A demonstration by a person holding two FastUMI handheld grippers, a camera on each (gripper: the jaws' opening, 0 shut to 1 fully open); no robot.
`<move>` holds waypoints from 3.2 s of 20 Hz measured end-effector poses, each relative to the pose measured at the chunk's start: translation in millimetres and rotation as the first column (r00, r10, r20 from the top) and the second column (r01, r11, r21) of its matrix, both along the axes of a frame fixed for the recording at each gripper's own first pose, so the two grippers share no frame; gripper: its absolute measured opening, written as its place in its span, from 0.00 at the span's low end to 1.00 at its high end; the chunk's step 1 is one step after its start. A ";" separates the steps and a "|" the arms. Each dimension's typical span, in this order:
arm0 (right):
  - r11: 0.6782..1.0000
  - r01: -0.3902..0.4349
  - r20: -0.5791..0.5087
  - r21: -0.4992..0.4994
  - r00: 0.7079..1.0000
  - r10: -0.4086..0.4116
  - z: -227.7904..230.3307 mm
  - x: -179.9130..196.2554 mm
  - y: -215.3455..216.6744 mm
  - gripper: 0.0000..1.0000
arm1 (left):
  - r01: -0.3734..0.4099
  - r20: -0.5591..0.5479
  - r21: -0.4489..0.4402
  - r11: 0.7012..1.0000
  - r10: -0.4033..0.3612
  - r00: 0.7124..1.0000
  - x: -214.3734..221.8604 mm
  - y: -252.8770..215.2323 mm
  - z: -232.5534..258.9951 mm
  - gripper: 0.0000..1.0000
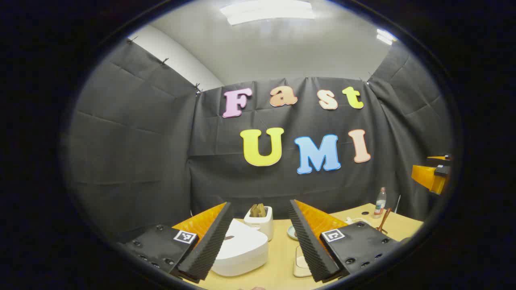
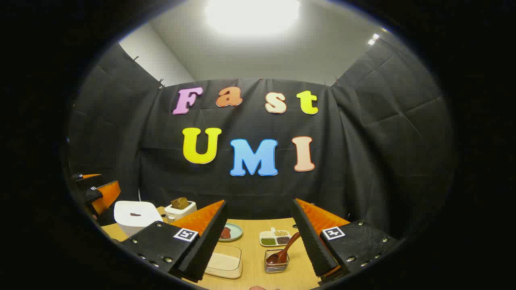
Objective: Close the left gripper, press the button to open the rice cooker; take a wooden spoon from the chopstick holder with the right hand, scoop a spoonful of rice and pour it into the rice cooker, then put the wooden spoon back into the chopstick holder.
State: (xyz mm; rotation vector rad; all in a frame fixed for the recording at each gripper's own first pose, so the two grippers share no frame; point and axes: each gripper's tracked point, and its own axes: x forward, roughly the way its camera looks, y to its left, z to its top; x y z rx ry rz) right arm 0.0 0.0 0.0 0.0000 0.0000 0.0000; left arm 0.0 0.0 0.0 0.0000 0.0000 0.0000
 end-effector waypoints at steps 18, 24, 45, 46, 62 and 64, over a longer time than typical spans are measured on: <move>1.000 -0.010 -0.007 -0.008 1.000 0.010 -2.6 1.7 -1.0 0.96 | -0.021 0.007 0.013 1.000 0.021 1.000 -0.6 0.1 1.6 0.97; 1.000 -0.013 -0.006 -0.016 1.000 0.013 -3.3 4.1 -1.2 0.96 | -0.024 0.009 0.012 1.000 0.024 1.000 0.2 0.2 -0.7 0.95; 0.999 -0.019 -0.001 -0.026 1.000 0.019 -4.6 10.3 3.2 0.96 | 0.013 -0.005 -0.017 1.000 -0.013 1.000 8.1 -1.1 -12.8 0.08; 1.000 -0.018 0.000 -0.026 1.000 0.018 -4.0 9.5 3.0 0.96 | 0.014 -0.015 -0.026 1.000 -0.015 1.000 10.9 -0.8 -16.1 0.08; 0.997 0.057 -0.016 -0.052 0.998 -0.058 -8.3 5.7 1.2 0.96 | -0.036 -0.169 -0.098 0.995 0.019 0.985 108.0 79.8 -81.9 0.09; 0.996 0.066 -0.022 -0.057 0.997 -0.067 -10.3 3.9 0.4 0.96 | -0.038 -0.190 -0.088 0.995 0.021 0.982 118.6 90.5 -93.8 0.09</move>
